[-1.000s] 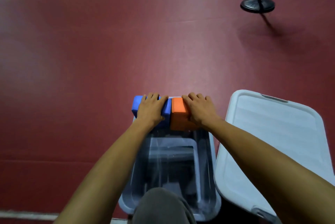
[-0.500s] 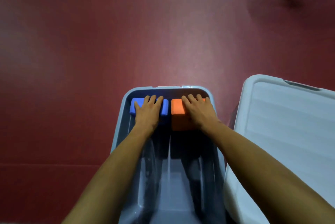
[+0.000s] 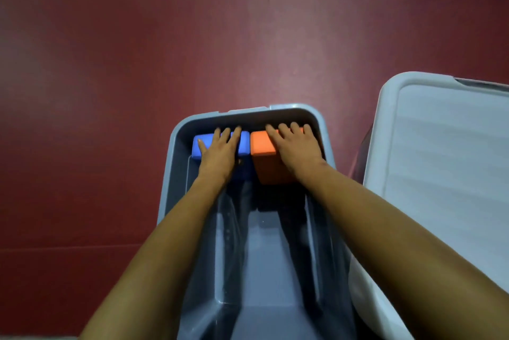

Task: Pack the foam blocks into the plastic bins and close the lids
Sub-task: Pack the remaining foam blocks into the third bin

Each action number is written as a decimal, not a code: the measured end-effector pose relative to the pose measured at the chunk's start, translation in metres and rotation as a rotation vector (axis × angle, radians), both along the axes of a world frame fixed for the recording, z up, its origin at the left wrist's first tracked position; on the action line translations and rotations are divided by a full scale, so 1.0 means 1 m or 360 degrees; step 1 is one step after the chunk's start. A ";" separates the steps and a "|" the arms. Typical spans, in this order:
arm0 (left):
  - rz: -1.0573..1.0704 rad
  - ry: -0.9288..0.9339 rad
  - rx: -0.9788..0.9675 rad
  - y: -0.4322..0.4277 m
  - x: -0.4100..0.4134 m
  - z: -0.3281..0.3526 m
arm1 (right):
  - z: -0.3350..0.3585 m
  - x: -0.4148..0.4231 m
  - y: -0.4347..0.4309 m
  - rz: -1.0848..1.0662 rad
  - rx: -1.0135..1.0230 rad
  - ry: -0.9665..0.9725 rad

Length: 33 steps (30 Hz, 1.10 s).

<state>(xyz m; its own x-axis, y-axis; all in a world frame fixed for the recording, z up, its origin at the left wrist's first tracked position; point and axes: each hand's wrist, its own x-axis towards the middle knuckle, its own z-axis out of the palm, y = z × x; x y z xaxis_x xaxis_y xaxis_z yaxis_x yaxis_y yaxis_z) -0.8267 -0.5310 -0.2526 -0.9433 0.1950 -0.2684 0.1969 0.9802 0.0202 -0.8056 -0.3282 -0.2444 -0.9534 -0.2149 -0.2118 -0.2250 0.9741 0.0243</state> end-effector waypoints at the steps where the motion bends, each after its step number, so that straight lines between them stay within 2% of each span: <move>1: -0.0005 -0.0030 0.0007 0.001 -0.005 0.002 | 0.001 -0.007 0.001 -0.0007 -0.0019 -0.0026; 6: 0.0073 -0.0067 -0.0123 0.002 0.011 0.010 | 0.000 0.009 -0.003 -0.0216 -0.0054 0.0053; 8: 0.0293 -0.0042 -0.0120 0.010 0.024 0.013 | -0.003 0.020 -0.008 -0.0325 -0.0072 0.0111; 11: 0.0514 -0.0012 0.0017 0.025 0.039 0.022 | 0.006 0.032 -0.020 -0.0451 -0.0188 0.0025; 17: 0.0223 -0.0238 0.0018 0.049 0.068 0.061 | 0.040 0.059 -0.031 -0.0236 -0.0151 -0.0056; 22: 0.0182 -0.0361 0.0024 0.079 0.098 0.102 | 0.078 0.097 -0.020 -0.0417 -0.0382 -0.0191; 27: -0.0015 -0.0383 -0.0069 0.124 0.164 0.153 | 0.145 0.187 0.029 -0.0435 -0.0445 -0.0127; 30: -0.0228 -0.0312 -0.0038 0.156 0.223 0.189 | 0.189 0.258 0.064 -0.0482 -0.0237 0.0037; 33: -0.0448 -0.0244 0.0008 0.191 0.295 0.245 | 0.236 0.339 0.088 -0.0655 -0.0096 -0.0015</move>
